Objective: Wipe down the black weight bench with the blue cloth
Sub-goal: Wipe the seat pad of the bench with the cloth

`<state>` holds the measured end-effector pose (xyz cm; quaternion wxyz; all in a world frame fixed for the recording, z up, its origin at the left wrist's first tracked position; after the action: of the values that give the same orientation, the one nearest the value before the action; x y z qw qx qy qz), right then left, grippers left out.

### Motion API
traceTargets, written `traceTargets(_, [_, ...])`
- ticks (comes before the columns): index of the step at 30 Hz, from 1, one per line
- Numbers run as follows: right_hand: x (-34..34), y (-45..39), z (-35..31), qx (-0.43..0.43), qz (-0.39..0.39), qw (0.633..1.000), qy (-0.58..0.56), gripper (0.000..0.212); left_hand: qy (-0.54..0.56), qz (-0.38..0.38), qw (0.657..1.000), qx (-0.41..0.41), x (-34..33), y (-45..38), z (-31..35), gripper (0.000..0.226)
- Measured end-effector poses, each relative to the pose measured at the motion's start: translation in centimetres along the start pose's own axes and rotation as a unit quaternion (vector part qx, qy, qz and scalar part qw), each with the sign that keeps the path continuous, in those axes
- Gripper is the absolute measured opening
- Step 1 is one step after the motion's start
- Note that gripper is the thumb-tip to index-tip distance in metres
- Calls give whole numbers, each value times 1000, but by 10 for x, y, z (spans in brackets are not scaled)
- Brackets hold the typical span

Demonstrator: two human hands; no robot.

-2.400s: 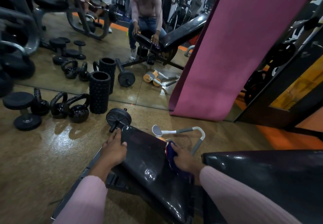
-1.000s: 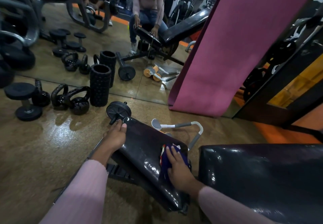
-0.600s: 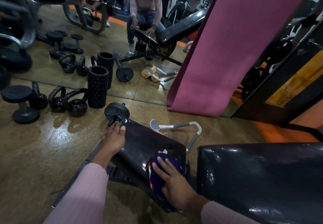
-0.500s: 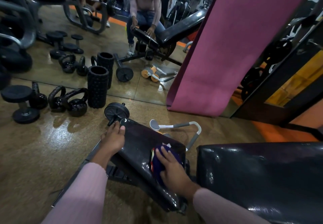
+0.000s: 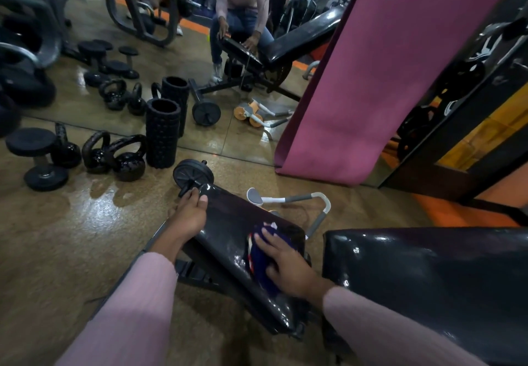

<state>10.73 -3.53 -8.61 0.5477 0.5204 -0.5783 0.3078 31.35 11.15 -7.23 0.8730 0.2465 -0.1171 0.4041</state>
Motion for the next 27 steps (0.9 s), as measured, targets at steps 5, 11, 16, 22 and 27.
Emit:
traceTargets(5, [-3,-19,-55,52,-13,998,27,77,147,2,989,-7,8,1,0,53])
traceTargets(11, [-25,30,-26,106,-35,993,38,66,257,-4,966,29,13,7,0,54])
traceTargets(16, [3,-28,-60,-24,-2,999,-30,55,324,-10,942,91,15,6,-3,60])
traceTargets(22, [-8,-17,-84,115,-31,991,66,62,343,-3,935,96,13,12,8,62])
traceTargets(27, [8,-30,-57,64,-21,997,-34,54,337,-3,936,105,14,13,5,63])
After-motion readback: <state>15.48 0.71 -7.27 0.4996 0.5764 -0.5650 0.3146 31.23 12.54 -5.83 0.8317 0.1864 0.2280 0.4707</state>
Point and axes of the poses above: each hand's wrist, its own y-axis away from the middle knuckle, its own x-axis out of the back of the hand, z = x × y, the point moved 4 cm from there along -y, towards the middle knuckle, and after that the axes turned 5 degrees about y, right-handed, at the moved point
